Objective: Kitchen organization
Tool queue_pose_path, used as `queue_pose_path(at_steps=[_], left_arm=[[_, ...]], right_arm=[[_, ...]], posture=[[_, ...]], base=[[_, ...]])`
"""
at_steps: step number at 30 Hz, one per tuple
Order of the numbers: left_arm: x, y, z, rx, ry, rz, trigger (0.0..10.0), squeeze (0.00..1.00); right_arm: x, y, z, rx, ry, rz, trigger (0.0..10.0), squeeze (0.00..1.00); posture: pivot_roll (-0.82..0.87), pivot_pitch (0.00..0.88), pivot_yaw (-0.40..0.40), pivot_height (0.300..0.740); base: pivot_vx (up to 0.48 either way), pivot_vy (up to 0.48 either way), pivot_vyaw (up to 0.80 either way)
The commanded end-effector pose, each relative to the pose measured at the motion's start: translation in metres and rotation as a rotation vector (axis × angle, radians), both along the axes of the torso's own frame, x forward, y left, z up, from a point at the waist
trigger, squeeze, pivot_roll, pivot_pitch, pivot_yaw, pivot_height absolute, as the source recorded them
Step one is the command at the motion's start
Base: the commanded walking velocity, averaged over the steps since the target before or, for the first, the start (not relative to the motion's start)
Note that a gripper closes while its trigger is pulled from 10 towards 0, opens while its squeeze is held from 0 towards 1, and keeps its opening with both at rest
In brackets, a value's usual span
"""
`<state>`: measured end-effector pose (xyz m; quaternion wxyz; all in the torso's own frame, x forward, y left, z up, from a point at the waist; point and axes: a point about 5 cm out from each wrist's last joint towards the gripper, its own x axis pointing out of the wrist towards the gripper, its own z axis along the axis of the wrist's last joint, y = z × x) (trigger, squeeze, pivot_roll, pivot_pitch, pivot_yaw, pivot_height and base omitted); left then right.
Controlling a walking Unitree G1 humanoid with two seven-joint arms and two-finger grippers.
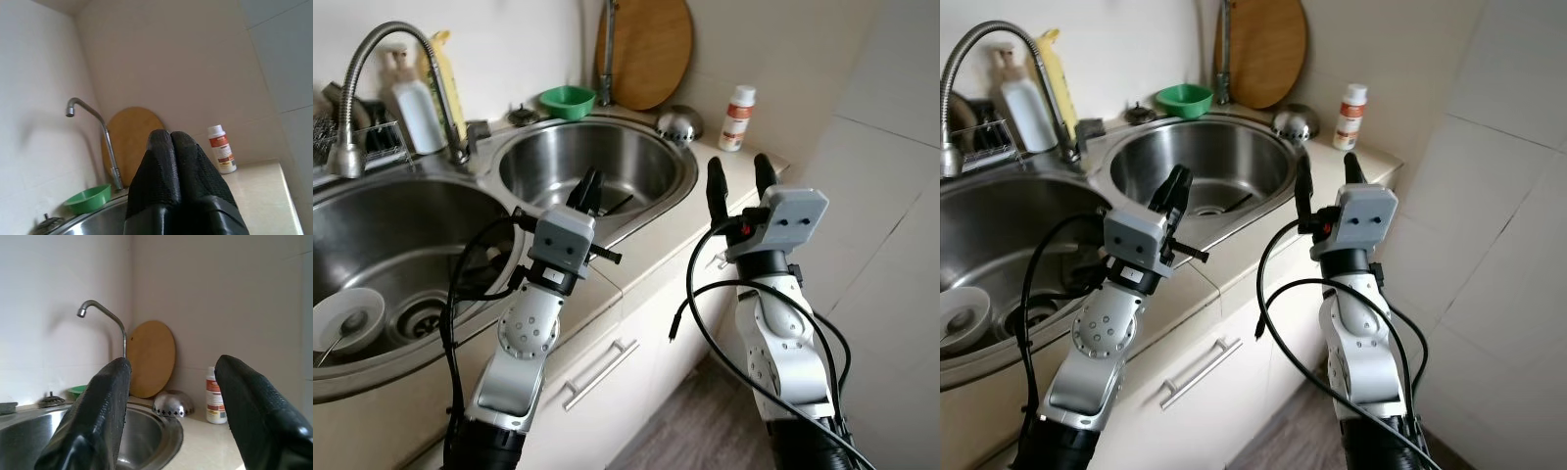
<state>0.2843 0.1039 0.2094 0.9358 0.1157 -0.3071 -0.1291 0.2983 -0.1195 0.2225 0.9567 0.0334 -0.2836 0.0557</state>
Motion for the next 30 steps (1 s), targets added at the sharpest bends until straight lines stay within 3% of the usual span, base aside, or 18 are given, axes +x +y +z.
queue_pose_path(at_steps=[1, 20, 30], left_arm=[[-0.002, -0.008, 0.003, 0.003, -0.015, -0.031, 10.0, 0.0], [-0.001, -0.009, -0.005, 0.008, 0.025, -0.043, 10.0, 0.0], [0.002, -0.007, -0.016, -0.003, 0.1, -0.036, 10.0, 0.0]], right_arm=[[0.0, -0.006, 0.004, -0.004, -0.016, -0.026, 10.0, 0.0], [0.007, -0.022, -0.016, -0.05, 0.123, -0.151, 10.0, 0.0], [0.01, -0.027, -0.023, -0.045, 0.18, -0.189, 10.0, 0.0]], posture=[[0.11, 0.0, 0.009, 0.74], [0.1, 0.0, 0.011, 0.74], [0.1, 0.0, 0.01, 0.74]], base=[[0.0, -0.48, -0.8], [0.0, -0.45, -0.8], [0.0, 0.0, -0.8]])
